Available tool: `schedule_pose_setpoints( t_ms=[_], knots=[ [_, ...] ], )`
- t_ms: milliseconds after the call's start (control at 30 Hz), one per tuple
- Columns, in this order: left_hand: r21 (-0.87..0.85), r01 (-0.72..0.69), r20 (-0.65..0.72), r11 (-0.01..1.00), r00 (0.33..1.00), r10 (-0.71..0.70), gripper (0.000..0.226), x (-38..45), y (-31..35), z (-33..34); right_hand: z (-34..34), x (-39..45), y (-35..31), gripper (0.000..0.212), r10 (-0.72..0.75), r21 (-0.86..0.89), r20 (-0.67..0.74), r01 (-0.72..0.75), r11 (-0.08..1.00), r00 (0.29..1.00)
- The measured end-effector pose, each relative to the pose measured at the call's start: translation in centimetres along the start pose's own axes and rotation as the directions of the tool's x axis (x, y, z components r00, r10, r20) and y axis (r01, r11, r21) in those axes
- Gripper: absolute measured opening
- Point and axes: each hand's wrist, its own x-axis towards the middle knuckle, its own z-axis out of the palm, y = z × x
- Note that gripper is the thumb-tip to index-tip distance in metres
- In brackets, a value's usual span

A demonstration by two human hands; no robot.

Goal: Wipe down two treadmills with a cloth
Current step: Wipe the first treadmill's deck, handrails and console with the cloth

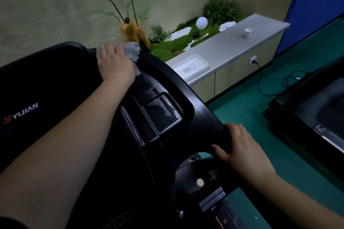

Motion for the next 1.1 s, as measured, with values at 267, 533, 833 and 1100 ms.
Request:
schedule_pose_setpoints(
  t_ms=[267,533,833,1100],
  knots=[
    [-0.170,-0.455,0.122,0.874,0.871,0.476,0.074,-3.0,5.9,0.6,0.0,-0.1,0.0,0.060,0.006,0.002,-0.001,-0.006,1.000,1.000],
    [-0.439,-0.158,-0.091,0.884,0.987,0.131,0.053,-5.6,2.9,-3.5,-0.1,-0.1,-0.2,0.059,0.015,0.002,0.002,-0.015,1.000,1.000],
    [0.075,-0.007,0.343,0.997,0.939,-0.019,0.090,-8.1,2.7,0.7,-0.2,-0.1,-0.2,0.058,0.021,0.011,0.005,-0.021,1.000,1.000],
    [-0.180,0.008,0.098,0.984,0.995,0.009,0.051,-8.5,2.7,3.2,0.0,-0.1,0.0,0.059,0.009,-0.002,-0.006,-0.009,1.000,1.000]
  ],
)
